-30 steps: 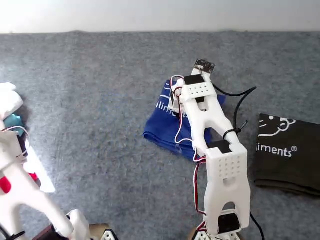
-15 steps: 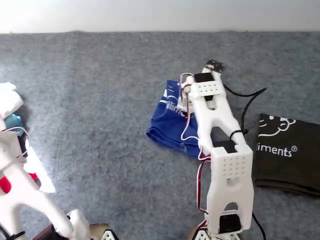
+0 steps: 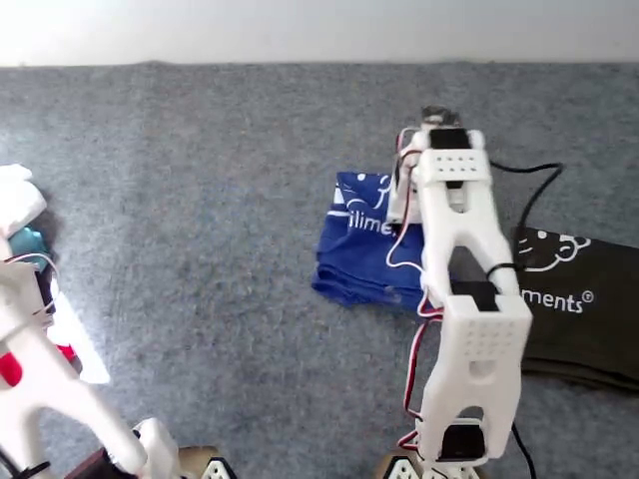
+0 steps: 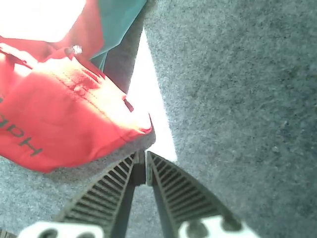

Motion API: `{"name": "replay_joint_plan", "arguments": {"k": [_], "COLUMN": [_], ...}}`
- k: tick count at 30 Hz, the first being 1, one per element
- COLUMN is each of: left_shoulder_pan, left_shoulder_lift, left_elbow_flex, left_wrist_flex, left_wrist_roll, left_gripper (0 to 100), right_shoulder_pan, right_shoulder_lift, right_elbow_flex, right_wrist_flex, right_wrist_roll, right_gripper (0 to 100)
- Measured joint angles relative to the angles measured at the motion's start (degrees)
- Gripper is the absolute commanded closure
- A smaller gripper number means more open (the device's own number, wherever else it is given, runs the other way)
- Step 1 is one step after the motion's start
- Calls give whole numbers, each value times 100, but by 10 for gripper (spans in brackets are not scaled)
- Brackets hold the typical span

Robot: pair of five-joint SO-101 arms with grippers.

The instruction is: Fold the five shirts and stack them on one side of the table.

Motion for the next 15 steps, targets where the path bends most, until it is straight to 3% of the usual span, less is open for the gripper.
{"name": "replay_joint_plan", "arguments": {"k": [8,15], "left_shoulder_pan": [0,0], "left_shoulder_lift": [0,0], "left_elbow_flex": [0,0], "left_wrist_flex": [0,0], "left_wrist_roll": [0,0], "left_gripper": [985,985], "right_shoulder_pan": [422,1231], "right_shoulder_lift": [-1187,-2312], "right_elbow_flex": [0,149], "right_wrist_flex": [914,1178], "right_wrist_roll": [914,1565], "right_gripper": [989,989]}}
